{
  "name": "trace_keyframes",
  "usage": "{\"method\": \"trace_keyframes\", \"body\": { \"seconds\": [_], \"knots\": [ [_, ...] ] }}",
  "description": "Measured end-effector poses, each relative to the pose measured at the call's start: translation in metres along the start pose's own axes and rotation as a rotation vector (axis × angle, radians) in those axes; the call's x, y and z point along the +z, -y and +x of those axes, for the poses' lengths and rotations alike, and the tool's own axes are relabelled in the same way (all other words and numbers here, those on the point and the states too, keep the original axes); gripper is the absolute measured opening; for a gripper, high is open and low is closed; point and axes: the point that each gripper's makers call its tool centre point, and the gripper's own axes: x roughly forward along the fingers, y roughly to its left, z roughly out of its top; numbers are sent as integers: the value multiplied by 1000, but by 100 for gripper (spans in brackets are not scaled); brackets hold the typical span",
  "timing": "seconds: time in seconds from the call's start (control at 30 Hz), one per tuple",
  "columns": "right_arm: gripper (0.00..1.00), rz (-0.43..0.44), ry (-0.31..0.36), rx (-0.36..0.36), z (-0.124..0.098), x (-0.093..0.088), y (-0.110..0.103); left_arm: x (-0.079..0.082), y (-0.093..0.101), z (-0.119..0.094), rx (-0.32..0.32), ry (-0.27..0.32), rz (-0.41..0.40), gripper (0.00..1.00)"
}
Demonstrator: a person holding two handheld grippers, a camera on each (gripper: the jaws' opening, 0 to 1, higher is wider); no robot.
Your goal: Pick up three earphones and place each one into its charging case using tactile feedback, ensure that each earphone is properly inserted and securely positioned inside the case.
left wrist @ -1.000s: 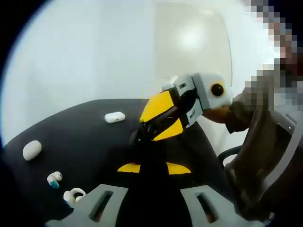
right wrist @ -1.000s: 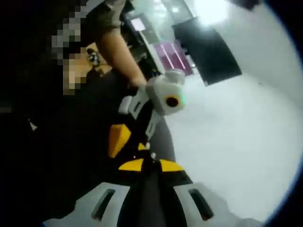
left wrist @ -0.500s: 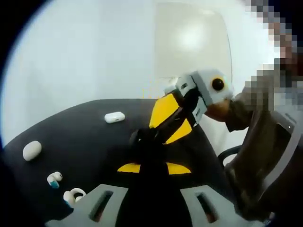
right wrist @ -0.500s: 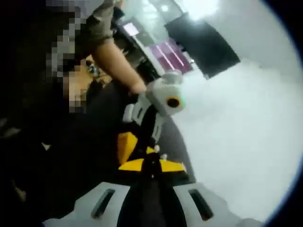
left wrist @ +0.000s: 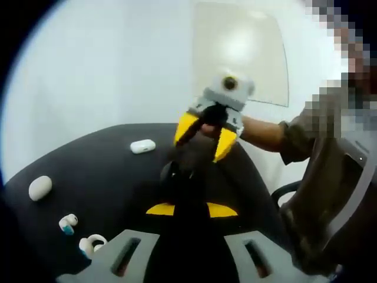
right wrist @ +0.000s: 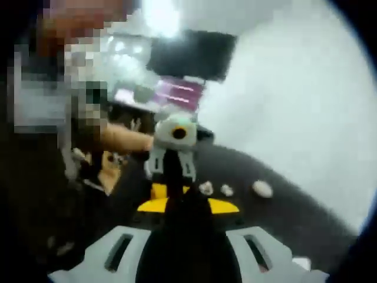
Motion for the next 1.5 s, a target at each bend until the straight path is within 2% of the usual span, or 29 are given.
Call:
{"method": "trace_keyframes", "body": {
  "seconds": [0.03, 0.13, 0.2, 0.23, 0.33, 0.37, 0.43, 0.5, 0.53, 0.67, 0.87, 0.97, 1.03, 1.07, 1.13, 1.2, 1.27, 1.3, 1.37, 1.43, 1.5],
  "knots": [
    [26, 74, 3, 44, -1, -5, 2, 0, 0, 0, 0, 0, -1, 15],
    [26, 186, -17, 164, 5, -12, -3, 0, 0, 1, -1, 1, 1, 15],
    [27, 201, -22, 191, 15, -15, -2, 0, 0, 2, 0, 1, 2, 15],
    [28, 215, -51, 214, 19, -20, -4, 0, 0, 2, 1, 1, 5, 15],
    [30, 206, -83, 269, 29, -25, -11, 0, 0, 2, 5, 0, 6, 15],
    [30, 207, -86, 274, 33, -25, -12, -1, 0, 2, 8, 0, 7, 15],
    [28, 229, -52, 278, 39, -20, -14, -1, 0, 1, 11, -1, 8, 15],
    [22, 253, -53, 266, 43, -22, -15, -2, 0, 1, 12, -3, 10, 15],
    [19, 236, -65, 255, 43, -25, -16, -2, 0, 0, 14, -4, 7, 15],
    [19, 171, -40, 233, 41, -24, -21, -3, 2, -1, 16, -3, 11, 15],
    [18, 171, -30, 239, 39, -24, -22, -4, 4, -3, 23, -1, 22, 15],
    [18, 183, -29, 238, 37, -24, -22, -4, 5, -13, 25, -14, 32, 19],
    [18, 178, -29, 238, 37, -24, -22, -7, 8, -27, 23, -26, 5, 20],
    [18, 177, -30, 238, 38, -24, -21, -10, 7, -36, 32, -36, -7, 20],
    [18, 172, -33, 237, 38, -24, -19, -12, -3, -54, 100, -61, -15, 19],
    [18, 176, -37, 239, 39, -24, -17, -5, -15, -69, 161, -57, -37, 16],
    [18, 178, -39, 240, 39, -24, -15, 6, -36, -79, 258, -46, -108, 12],
    [18, 171, -40, 237, 39, -24, -15, 10, -48, -80, 303, -58, -125, 11],
    [18, 159, -42, 235, 39, -24, -15, 13, -54, -75, 319, -80, -121, 11],
    [18, 148, -44, 228, 38, -25, -14, 10, -60, -66, 347, -143, -114, 12],
    [18, 139, -43, 224, 38, -25, -13, 7, -65, -55, 385, -215, -61, 12]
  ]
}}
